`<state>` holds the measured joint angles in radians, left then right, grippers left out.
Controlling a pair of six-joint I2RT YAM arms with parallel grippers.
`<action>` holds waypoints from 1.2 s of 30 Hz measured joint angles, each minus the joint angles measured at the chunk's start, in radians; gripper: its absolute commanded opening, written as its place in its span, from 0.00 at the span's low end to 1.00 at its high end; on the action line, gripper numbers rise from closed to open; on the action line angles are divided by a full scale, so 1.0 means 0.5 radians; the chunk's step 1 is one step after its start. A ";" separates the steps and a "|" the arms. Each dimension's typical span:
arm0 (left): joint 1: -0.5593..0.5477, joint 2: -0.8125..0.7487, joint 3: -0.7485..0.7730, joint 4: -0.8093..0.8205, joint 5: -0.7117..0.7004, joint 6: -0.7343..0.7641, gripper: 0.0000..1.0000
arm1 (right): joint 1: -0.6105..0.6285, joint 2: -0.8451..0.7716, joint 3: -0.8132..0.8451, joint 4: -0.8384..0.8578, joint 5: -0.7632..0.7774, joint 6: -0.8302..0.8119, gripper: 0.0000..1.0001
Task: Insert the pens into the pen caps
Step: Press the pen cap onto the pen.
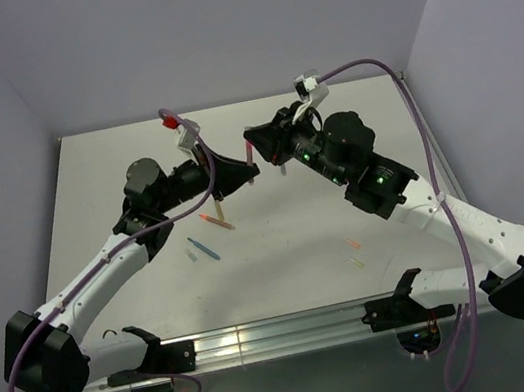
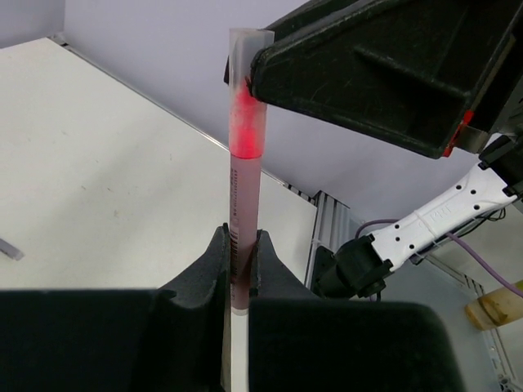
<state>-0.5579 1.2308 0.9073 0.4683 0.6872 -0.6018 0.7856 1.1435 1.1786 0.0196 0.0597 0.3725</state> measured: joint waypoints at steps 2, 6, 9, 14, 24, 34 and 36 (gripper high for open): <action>-0.027 -0.003 0.000 0.021 -0.061 0.011 0.00 | 0.001 0.000 0.039 -0.082 0.002 0.021 0.35; -0.051 -0.024 0.007 0.145 -0.205 0.031 0.00 | 0.031 0.005 0.056 -0.304 0.004 0.053 0.49; -0.082 -0.024 0.007 0.179 -0.262 0.034 0.00 | 0.026 0.006 0.116 -0.383 0.033 0.054 0.52; -0.118 -0.024 0.008 0.230 -0.325 0.036 0.00 | 0.002 -0.023 0.168 -0.463 0.066 0.047 0.54; -0.196 -0.009 0.007 0.237 -0.347 0.037 0.00 | -0.157 -0.011 0.423 -0.491 -0.001 0.021 0.55; -0.254 0.050 0.007 0.236 -0.346 0.036 0.00 | -0.157 0.119 0.523 -0.491 -0.107 0.001 0.55; -0.259 0.053 0.007 0.236 -0.346 0.036 0.00 | -0.157 0.155 0.523 -0.498 -0.128 0.000 0.52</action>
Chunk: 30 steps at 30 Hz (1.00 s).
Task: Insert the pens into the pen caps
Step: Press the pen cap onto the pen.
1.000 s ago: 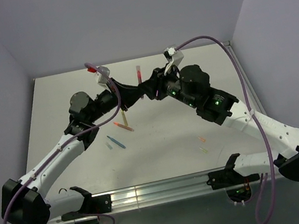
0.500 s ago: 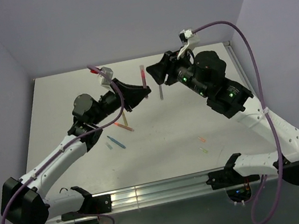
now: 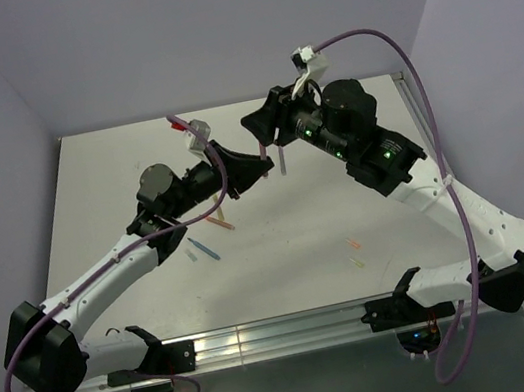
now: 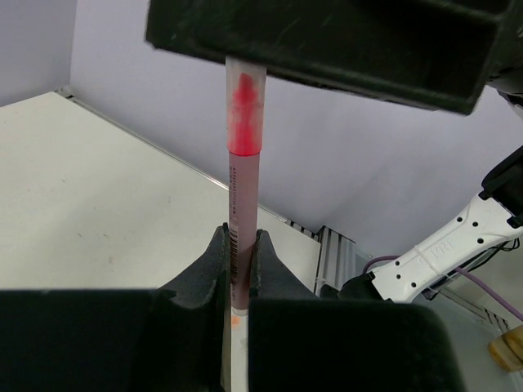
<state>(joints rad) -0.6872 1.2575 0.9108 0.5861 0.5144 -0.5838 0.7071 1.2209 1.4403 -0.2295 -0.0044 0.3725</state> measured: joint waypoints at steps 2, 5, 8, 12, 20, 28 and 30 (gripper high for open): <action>-0.007 0.002 0.000 0.000 0.001 0.000 0.00 | 0.000 0.024 0.000 -0.008 -0.014 -0.001 0.49; -0.014 0.008 0.000 0.000 0.002 0.000 0.00 | 0.000 0.040 0.000 -0.015 -0.024 -0.005 0.39; -0.016 0.008 0.000 0.000 0.002 0.000 0.00 | 0.000 0.040 0.000 -0.026 -0.024 -0.011 0.24; -0.017 0.008 0.000 -0.024 0.000 0.000 0.00 | 0.000 0.040 0.000 -0.060 -0.021 -0.043 0.00; -0.030 0.008 0.052 -0.155 -0.040 0.047 0.01 | 0.000 0.040 -0.003 -0.095 -0.011 -0.068 0.00; -0.027 0.008 0.127 -0.313 -0.040 0.100 0.00 | 0.001 -0.020 -0.125 0.033 -0.011 -0.072 0.00; -0.021 0.014 0.145 -0.354 -0.028 0.107 0.00 | -0.001 -0.037 -0.175 0.087 -0.015 -0.061 0.00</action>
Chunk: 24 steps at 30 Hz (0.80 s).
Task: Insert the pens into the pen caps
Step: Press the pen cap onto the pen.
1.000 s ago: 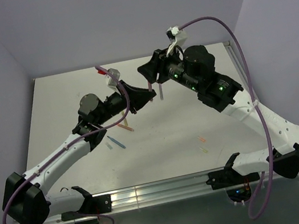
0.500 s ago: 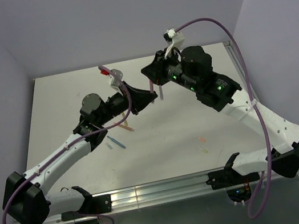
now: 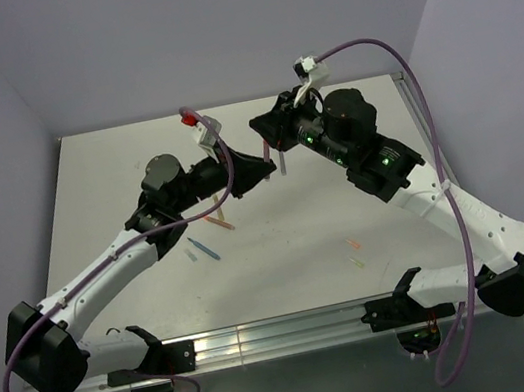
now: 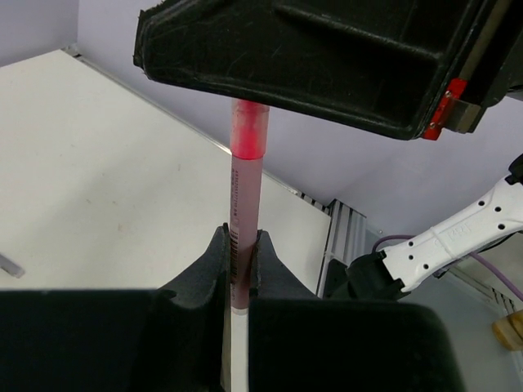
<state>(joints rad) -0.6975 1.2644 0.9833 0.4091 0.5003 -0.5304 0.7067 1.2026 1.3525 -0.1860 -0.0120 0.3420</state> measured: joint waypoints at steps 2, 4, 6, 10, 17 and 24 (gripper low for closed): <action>0.012 0.017 0.031 -0.054 0.022 0.024 0.00 | -0.002 -0.010 -0.041 0.051 0.002 0.006 0.00; 0.031 0.034 0.060 -0.095 0.047 0.034 0.00 | -0.005 -0.014 -0.085 0.107 0.007 0.015 0.00; 0.047 0.056 0.093 -0.136 0.072 0.043 0.00 | -0.007 -0.017 -0.119 0.163 0.021 0.018 0.00; 0.069 0.092 0.134 -0.201 0.113 0.053 0.01 | -0.006 -0.026 -0.197 0.261 0.058 0.031 0.00; 0.099 0.117 0.141 -0.278 0.160 0.079 0.00 | 0.014 -0.030 -0.288 0.328 0.121 0.050 0.00; 0.156 0.117 0.156 -0.320 0.249 0.080 0.00 | 0.035 -0.031 -0.349 0.428 0.151 0.072 0.00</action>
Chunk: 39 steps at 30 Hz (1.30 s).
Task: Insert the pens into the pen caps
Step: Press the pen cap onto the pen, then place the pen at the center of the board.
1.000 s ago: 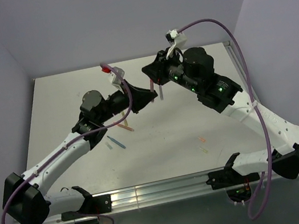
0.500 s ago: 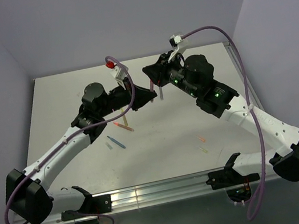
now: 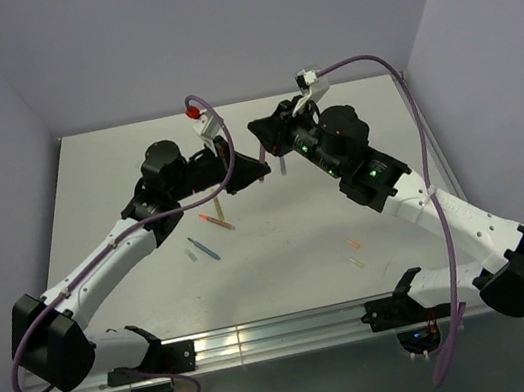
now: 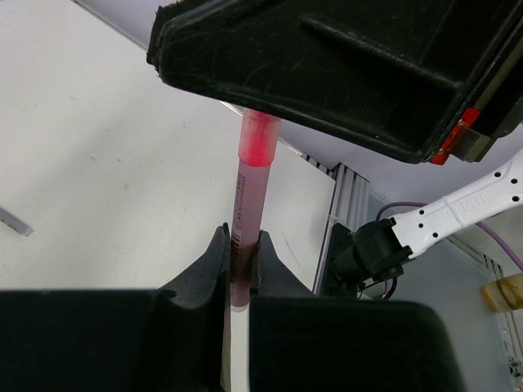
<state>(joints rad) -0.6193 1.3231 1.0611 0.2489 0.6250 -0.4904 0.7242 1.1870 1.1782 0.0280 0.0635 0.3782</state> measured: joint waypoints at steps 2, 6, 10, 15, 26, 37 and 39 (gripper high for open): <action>0.014 0.003 0.008 -0.023 0.030 0.001 0.00 | 0.005 0.001 -0.016 0.023 0.001 0.012 0.00; 0.021 0.018 0.030 -0.060 0.054 -0.001 0.00 | 0.014 0.008 -0.018 0.027 0.014 0.012 0.00; 0.034 0.042 0.041 -0.053 0.100 -0.010 0.00 | 0.027 0.021 0.012 -0.024 0.098 0.034 0.00; 0.050 0.060 0.030 0.097 0.130 -0.100 0.01 | 0.037 0.114 0.244 -0.255 0.203 0.072 0.00; -0.047 0.055 -0.121 0.424 -0.217 -0.159 0.37 | -0.186 0.349 0.587 -0.710 -0.008 0.158 0.00; -0.090 -0.011 -0.175 0.462 -0.389 -0.160 0.46 | -0.325 0.540 0.790 -0.877 -0.066 0.146 0.00; -0.105 -0.064 -0.202 0.430 -0.462 -0.166 0.46 | -0.406 0.598 0.835 -0.877 -0.076 0.123 0.00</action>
<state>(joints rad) -0.6716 1.2911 0.9600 0.4641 0.3943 -0.5732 0.5213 1.4860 1.5959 -0.4103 0.0254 0.4397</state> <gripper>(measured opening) 0.456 0.209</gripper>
